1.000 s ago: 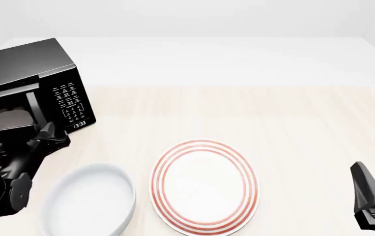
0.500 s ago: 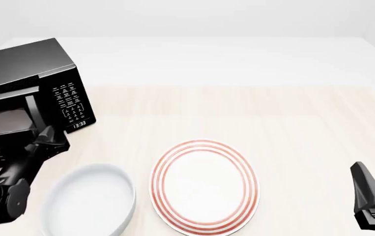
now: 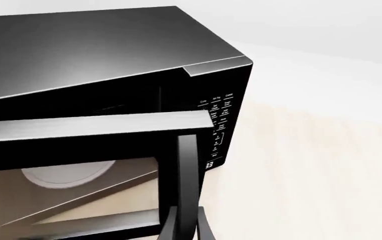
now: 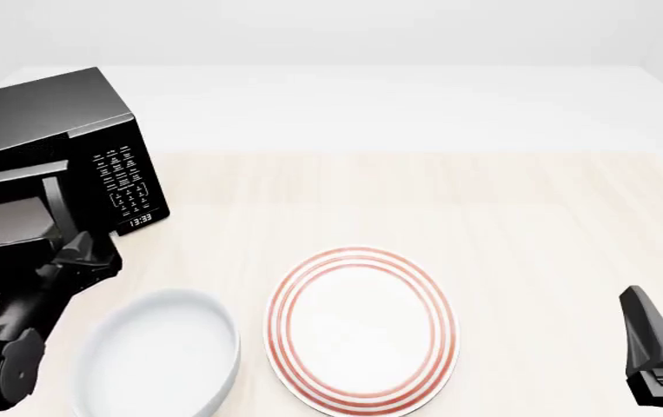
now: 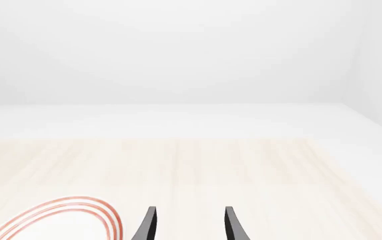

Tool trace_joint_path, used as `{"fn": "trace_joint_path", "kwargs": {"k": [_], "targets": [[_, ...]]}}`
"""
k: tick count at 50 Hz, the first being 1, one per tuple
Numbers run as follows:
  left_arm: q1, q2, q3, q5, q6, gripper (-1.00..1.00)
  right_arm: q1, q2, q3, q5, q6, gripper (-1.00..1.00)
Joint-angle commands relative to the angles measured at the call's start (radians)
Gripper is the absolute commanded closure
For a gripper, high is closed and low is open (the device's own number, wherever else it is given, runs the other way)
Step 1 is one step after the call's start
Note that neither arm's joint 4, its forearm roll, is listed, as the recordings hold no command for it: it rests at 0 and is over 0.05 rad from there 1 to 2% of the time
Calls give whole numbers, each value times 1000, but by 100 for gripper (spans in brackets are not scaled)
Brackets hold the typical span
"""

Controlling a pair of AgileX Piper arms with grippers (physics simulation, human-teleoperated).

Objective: Open the microwave.

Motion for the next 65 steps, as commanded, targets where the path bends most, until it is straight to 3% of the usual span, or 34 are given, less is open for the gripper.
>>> {"fn": "trace_joint_path", "kwargs": {"k": [1, 48, 65], "targets": [[-50, -109, -19, -71, -19, 100, 0, 0, 0, 0, 0, -100], [-96, -251, 109, -72, -9, 100, 0, 0, 0, 0, 0, -100], [-91, -250, 115, -72, -9, 100, 0, 0, 0, 0, 0, -100]]}}
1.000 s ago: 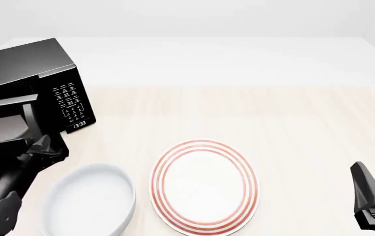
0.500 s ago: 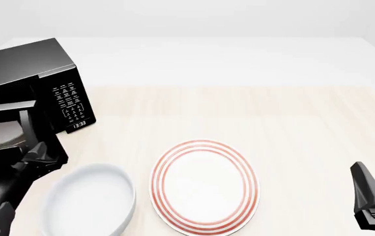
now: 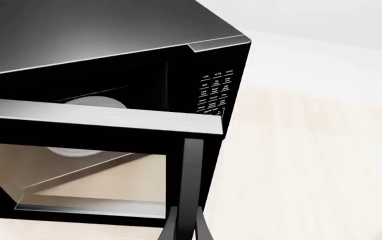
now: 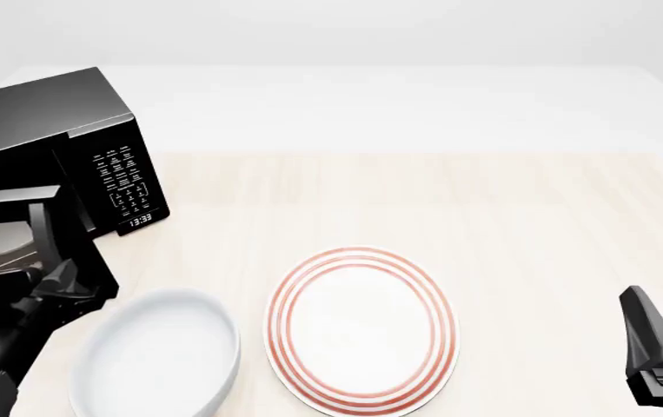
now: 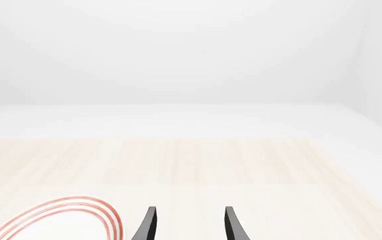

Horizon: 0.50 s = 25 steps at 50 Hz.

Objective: Open the microwave.

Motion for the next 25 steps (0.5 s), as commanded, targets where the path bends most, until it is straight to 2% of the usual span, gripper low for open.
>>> {"fn": "trace_joint_path", "kwargs": {"k": [1, 17, 18, 25], "targets": [[-86, -55, -53, -144, -20, 100, 0, 0, 0, 0, 0, -100], [-83, -61, -49, -144, -17, 100, 0, 0, 0, 0, 0, -100], [-82, -58, -51, -144, -15, -100, 0, 0, 0, 0, 0, -100], [-63, -74, -34, -144, -23, -100, 0, 0, 0, 0, 0, -100]]}}
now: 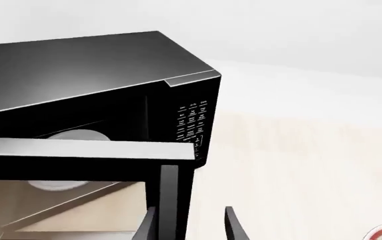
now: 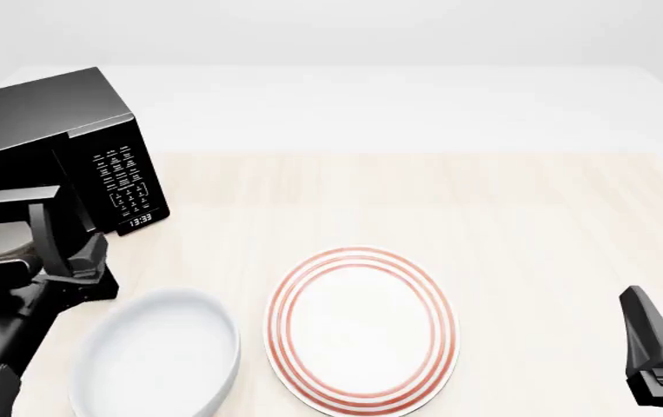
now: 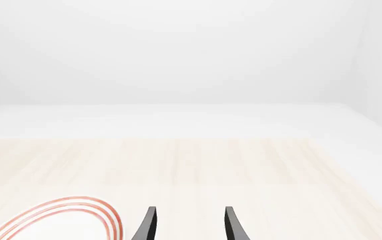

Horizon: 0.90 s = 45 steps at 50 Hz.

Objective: Open the microwave.

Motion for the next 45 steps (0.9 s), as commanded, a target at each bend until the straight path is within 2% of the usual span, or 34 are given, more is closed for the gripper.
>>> {"fn": "trace_joint_path", "kwargs": {"k": [1, 17, 45], "targets": [[-28, -40, -13, -71, -14, -100, 0, 0, 0, 0, 0, -100], [20, -85, 41, -71, -13, -100, 0, 0, 0, 0, 0, -100], [33, -177, 89, -54, 18, -100, 0, 0, 0, 0, 0, -100]]}}
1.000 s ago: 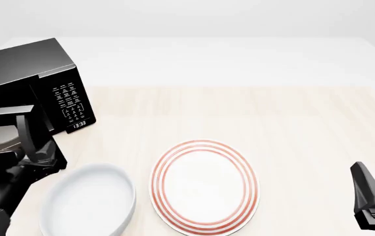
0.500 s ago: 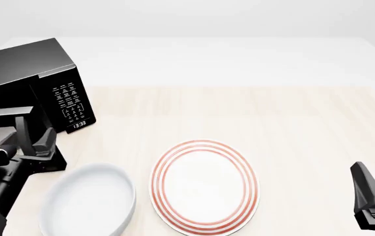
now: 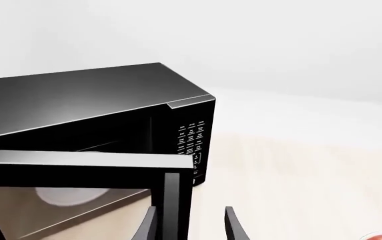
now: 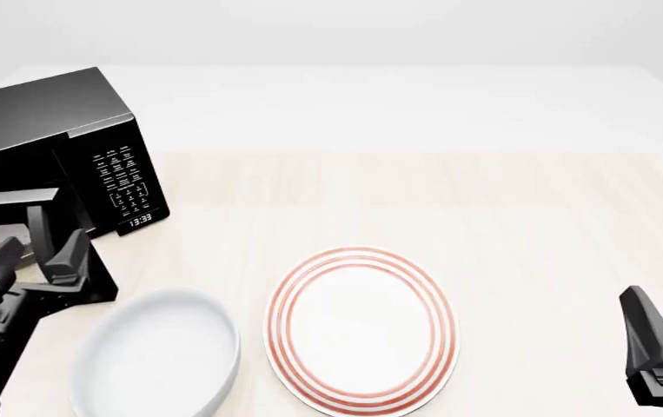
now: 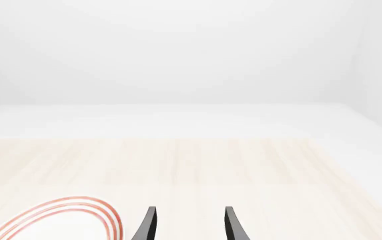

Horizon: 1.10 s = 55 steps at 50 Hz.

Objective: Open the microwave.

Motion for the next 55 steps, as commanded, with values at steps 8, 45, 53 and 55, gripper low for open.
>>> {"fn": "trace_joint_path", "kwargs": {"k": [8, 45, 53, 55], "targets": [[3, -169, 15, 119, 22, -100, 0, 0, 0, 0, 0, -100], [-39, -986, -80, 895, 92, -100, 0, 0, 0, 0, 0, -100], [-43, -1026, -119, 962, 99, -100, 0, 0, 0, 0, 0, -100], [-47, -1028, -134, 974, 99, -100, 0, 0, 0, 0, 0, -100]]}}
